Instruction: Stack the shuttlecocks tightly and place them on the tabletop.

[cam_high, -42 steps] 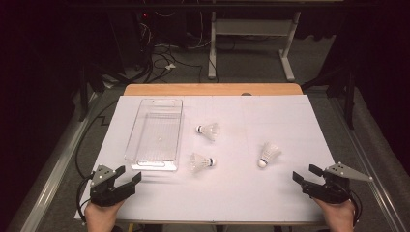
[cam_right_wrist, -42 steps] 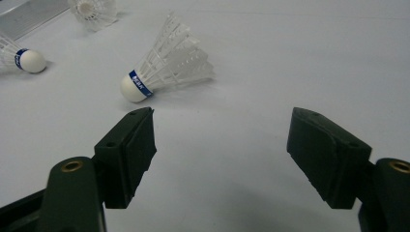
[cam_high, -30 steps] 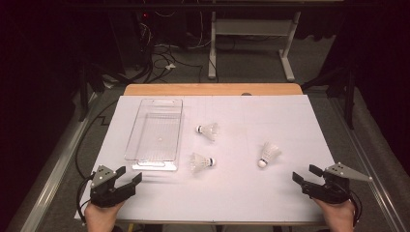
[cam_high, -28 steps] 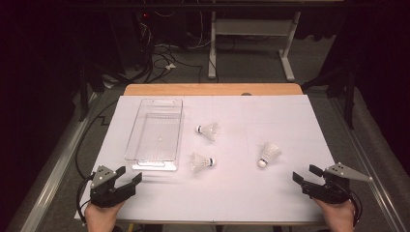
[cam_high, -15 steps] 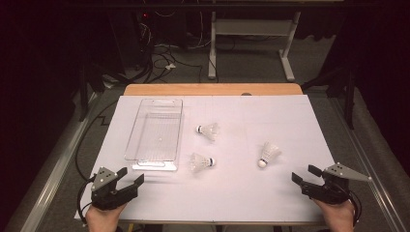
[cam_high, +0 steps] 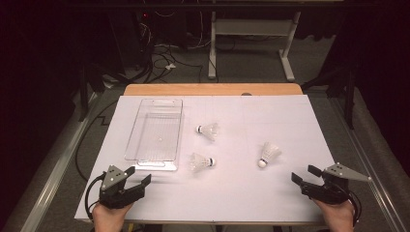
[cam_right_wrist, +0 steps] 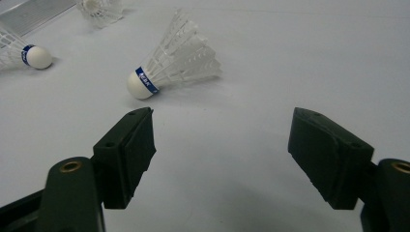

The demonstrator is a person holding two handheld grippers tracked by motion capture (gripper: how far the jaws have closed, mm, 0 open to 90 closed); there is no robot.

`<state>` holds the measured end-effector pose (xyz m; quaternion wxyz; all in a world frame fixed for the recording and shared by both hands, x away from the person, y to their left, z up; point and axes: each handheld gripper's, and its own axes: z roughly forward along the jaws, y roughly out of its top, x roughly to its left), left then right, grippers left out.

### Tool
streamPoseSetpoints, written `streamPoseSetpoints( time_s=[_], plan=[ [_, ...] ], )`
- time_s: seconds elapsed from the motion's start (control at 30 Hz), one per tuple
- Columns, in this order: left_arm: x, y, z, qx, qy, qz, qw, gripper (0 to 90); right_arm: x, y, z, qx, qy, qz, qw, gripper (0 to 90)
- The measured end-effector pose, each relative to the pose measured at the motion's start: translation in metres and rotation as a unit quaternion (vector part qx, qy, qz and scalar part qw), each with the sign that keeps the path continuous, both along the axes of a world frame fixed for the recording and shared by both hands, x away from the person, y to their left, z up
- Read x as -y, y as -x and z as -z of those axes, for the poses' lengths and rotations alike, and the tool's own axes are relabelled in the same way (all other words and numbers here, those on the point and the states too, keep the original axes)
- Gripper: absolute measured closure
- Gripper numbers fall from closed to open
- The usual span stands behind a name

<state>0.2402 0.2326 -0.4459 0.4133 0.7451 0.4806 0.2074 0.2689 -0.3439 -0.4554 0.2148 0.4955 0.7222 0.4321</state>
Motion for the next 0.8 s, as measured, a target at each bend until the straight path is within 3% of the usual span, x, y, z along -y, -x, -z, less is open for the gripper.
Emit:
streamPoseSetpoints(
  time_s=[0.07, 0.13, 0.33, 0.8],
  plan=[
    [0.002, 0.000, -0.001, -0.007, 0.018, 0.007, 0.9998, 37.7, 0.000, 0.000, 0.000, 0.000, 0.000, 0.000, 1.0000, 25.2],
    [0.004, 0.000, -0.002, -0.008, 0.021, 0.009, 0.9997, 39.1, 0.000, 0.000, 0.000, -0.001, -0.002, -0.001, 1.0000, 25.2],
    [0.016, -0.001, -0.004, -0.020, 0.007, 0.019, 0.9996, 40.1, -0.001, 0.000, 0.000, -0.001, 0.000, -0.005, 1.0000, 25.4],
    [0.028, -0.004, -0.004, -0.037, 0.007, 0.036, 0.9987, 41.5, -0.002, 0.000, 0.000, -0.001, -0.001, -0.008, 1.0000, 25.4]
  ],
)
